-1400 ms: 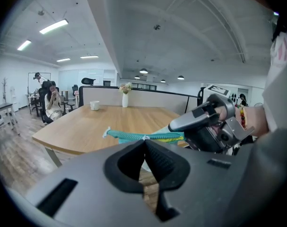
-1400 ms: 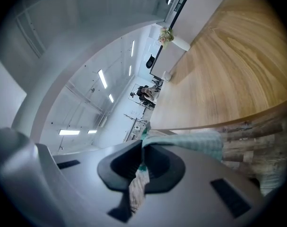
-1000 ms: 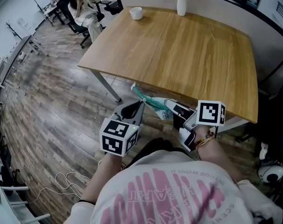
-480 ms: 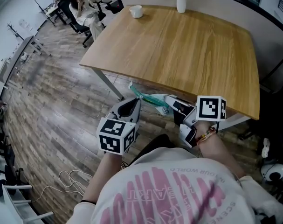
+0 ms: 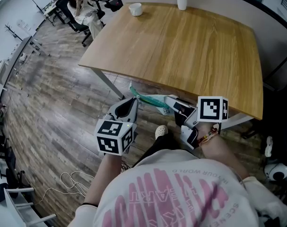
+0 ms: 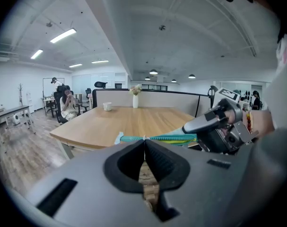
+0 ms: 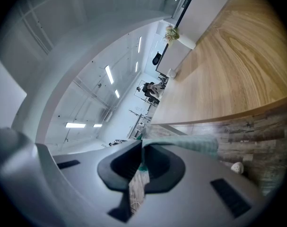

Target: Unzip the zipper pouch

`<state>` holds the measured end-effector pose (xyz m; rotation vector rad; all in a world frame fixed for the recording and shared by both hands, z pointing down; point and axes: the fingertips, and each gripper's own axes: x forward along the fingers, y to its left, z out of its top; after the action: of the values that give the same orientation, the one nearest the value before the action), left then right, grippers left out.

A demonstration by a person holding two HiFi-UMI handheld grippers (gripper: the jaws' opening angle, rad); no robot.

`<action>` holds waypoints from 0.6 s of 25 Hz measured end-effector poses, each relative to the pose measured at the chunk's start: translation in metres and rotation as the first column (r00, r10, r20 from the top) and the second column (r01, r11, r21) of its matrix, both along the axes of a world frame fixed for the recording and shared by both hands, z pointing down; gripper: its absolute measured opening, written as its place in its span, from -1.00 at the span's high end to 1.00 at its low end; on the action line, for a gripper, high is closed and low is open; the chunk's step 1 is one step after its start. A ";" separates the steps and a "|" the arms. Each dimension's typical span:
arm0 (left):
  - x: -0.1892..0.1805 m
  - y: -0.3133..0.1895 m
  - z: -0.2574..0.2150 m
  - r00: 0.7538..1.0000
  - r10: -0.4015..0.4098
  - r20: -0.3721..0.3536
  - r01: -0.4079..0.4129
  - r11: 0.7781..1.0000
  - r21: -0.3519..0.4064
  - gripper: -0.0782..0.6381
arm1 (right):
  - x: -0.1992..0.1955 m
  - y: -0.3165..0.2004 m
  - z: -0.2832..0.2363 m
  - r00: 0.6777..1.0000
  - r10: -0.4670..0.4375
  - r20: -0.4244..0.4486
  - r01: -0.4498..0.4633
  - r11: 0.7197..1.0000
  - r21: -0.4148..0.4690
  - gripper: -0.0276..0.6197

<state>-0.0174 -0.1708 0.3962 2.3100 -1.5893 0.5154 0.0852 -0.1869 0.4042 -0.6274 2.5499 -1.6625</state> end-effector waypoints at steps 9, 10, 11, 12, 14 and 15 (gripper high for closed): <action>-0.010 -0.008 0.005 1.000 -0.003 -0.002 0.003 1.000 -0.004 0.76 | 0.006 -0.005 0.008 0.999 0.031 -0.016 -0.031 0.999 -0.018 0.89; -0.011 -0.009 0.006 1.000 -0.004 -0.003 0.004 1.000 -0.002 0.76 | 0.006 -0.006 0.009 0.999 0.035 -0.017 -0.036 0.999 -0.017 0.89; -0.011 -0.010 0.006 1.000 -0.005 -0.007 0.005 1.000 -0.001 0.76 | 0.007 -0.006 0.010 0.999 0.039 -0.018 -0.040 0.999 -0.017 0.89; -0.011 -0.011 0.006 1.000 -0.007 -0.011 0.007 1.000 0.001 0.76 | 0.009 -0.006 0.011 0.999 0.042 -0.019 -0.043 0.999 -0.017 0.89; -0.009 -0.013 0.006 1.000 -0.008 -0.012 0.008 1.000 0.005 0.76 | 0.012 -0.007 0.012 0.999 0.046 -0.023 -0.046 0.999 -0.017 0.89; -0.009 -0.013 0.006 1.000 -0.008 -0.010 0.009 1.000 0.007 0.76 | 0.014 -0.007 0.012 0.999 0.045 -0.025 -0.046 0.999 -0.016 0.89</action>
<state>-0.0260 -0.1837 0.4021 2.3064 -1.5983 0.4966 0.0991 -0.1943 0.4159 -0.7060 2.5210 -1.6741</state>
